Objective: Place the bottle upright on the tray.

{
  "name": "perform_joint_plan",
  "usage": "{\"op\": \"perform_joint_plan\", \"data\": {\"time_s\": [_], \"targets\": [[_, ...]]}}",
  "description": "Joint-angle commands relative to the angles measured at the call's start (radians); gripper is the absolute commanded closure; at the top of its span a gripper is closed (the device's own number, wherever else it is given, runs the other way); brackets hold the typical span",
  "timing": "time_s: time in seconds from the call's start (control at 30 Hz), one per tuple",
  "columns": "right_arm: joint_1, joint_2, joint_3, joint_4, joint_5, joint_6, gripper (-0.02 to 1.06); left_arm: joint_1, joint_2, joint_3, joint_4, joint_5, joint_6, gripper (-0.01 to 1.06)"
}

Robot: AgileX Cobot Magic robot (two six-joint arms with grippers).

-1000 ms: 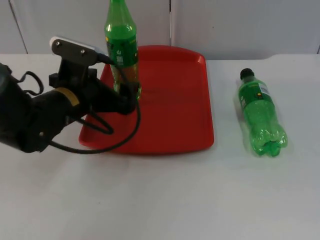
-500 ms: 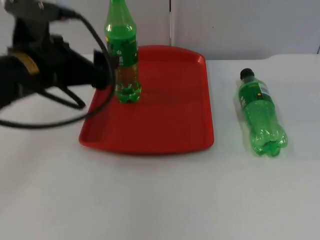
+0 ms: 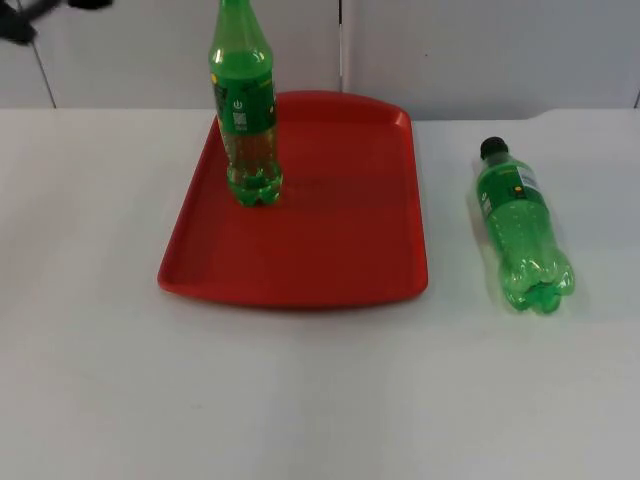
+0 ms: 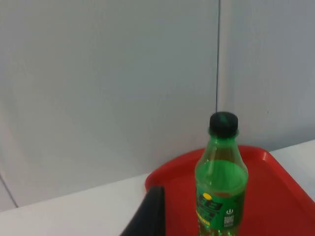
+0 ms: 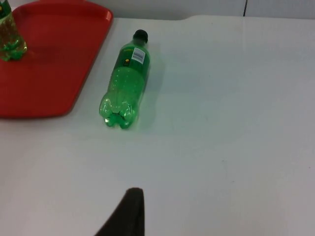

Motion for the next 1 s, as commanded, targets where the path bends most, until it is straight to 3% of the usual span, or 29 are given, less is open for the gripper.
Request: {"op": "perform_joint_plan", "data": {"time_s": [0.0,0.23,0.97], "targets": [[-0.004,-0.004,0.006,-0.001,-0.004,0.002,-0.01,0.002,-0.043,-0.004,-0.017,0.056,-0.009,0.16],[-0.004,-0.004,0.006,-0.001,-0.004,0.002,-0.01,0.002,-0.223,-0.004,-0.011,0.254,-0.009,0.16],[-0.004,-0.004,0.006,-0.001,-0.004,0.002,-0.01,0.002,-0.625,-0.004,0.012,0.692,-0.009,0.16]]}}
